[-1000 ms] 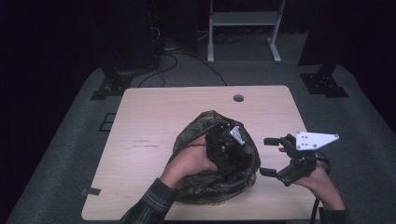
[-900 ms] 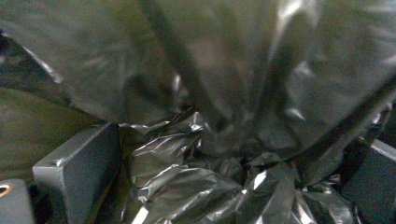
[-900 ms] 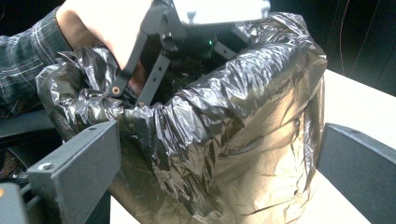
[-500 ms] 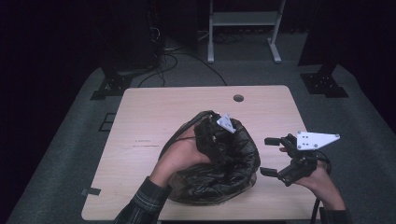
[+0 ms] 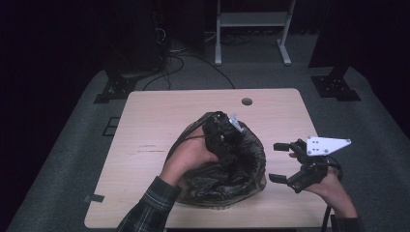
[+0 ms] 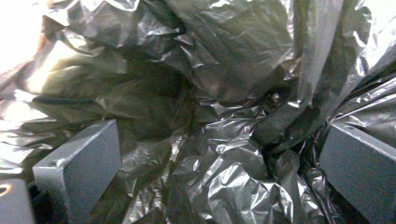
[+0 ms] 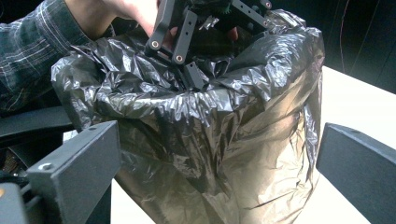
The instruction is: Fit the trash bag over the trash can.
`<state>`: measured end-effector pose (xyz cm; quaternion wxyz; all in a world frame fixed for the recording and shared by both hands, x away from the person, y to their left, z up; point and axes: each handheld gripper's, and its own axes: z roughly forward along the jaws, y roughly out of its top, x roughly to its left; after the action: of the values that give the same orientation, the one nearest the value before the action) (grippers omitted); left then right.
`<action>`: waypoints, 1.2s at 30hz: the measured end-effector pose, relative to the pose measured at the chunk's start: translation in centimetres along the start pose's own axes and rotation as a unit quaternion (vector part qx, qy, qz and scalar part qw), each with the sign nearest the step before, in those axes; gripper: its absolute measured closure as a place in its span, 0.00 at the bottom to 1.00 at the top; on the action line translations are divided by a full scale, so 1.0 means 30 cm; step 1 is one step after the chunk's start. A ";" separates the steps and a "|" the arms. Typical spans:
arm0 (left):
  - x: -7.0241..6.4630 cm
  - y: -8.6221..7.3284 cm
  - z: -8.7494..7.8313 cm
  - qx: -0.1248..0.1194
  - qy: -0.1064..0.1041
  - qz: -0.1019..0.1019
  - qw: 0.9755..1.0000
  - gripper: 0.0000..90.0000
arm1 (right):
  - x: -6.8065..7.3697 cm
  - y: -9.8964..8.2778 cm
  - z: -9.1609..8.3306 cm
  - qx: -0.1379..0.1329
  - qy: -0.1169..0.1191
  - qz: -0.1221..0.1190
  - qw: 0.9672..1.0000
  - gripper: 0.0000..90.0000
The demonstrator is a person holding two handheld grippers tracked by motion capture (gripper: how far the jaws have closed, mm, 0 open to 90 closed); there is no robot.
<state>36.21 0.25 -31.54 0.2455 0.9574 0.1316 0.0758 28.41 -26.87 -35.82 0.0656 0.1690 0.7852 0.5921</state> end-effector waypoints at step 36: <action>-0.096 0.038 -0.048 -0.063 -0.054 0.030 0.996 0.00 | 0.002 0.000 -0.008 -0.003 -0.002 0.002 1.000 0.00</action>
<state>33.42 -0.91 -29.95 0.3099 0.9461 0.0849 0.0397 28.27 -27.08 -35.73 0.0670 0.1716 0.7828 0.5944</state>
